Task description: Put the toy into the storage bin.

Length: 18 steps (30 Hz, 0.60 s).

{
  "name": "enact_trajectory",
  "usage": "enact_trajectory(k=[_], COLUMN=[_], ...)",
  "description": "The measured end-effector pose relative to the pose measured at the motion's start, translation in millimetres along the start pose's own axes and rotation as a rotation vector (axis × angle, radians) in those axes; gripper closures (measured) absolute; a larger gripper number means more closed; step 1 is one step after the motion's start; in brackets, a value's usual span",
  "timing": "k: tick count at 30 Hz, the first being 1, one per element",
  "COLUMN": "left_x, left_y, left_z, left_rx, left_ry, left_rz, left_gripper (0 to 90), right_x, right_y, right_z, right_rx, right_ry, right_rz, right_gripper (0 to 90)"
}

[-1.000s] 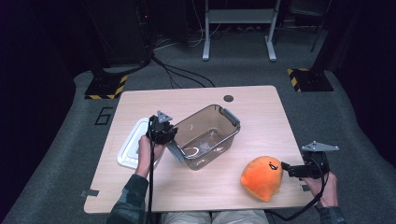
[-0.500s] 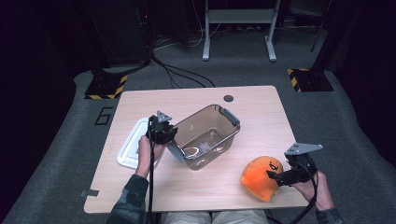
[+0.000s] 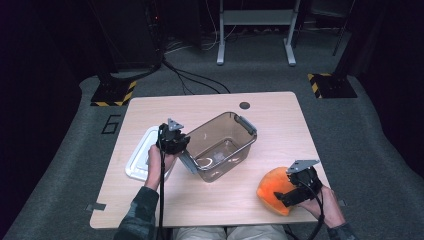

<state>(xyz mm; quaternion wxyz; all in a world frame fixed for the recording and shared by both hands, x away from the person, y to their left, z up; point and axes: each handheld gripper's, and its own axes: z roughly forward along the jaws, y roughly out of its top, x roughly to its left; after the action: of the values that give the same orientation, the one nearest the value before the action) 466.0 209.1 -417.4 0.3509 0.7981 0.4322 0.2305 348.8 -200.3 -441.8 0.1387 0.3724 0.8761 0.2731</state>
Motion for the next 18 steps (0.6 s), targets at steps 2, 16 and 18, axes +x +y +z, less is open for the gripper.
enact_trajectory(k=[2,16,18], left_x=[-0.3,-2.8,-2.8], left_y=[0.0,0.3,0.4], left_z=[0.2,-0.2,-0.2], left_rx=[-0.001,0.000,0.000], left_ry=[0.001,0.014,0.015], left_rz=[-0.001,0.017,0.019], left_gripper=[72.3,72.4,72.4], right_x=[1.5,-10.3,-11.2], right_y=[0.6,-6.2,-7.6], right_z=[5.8,14.1,13.0], right_rx=[0.012,-0.041,-0.059], right_ry=[-0.026,0.025,0.029], right_rz=[0.002,0.067,0.075], right_gripper=[0.1,50.2,54.3])
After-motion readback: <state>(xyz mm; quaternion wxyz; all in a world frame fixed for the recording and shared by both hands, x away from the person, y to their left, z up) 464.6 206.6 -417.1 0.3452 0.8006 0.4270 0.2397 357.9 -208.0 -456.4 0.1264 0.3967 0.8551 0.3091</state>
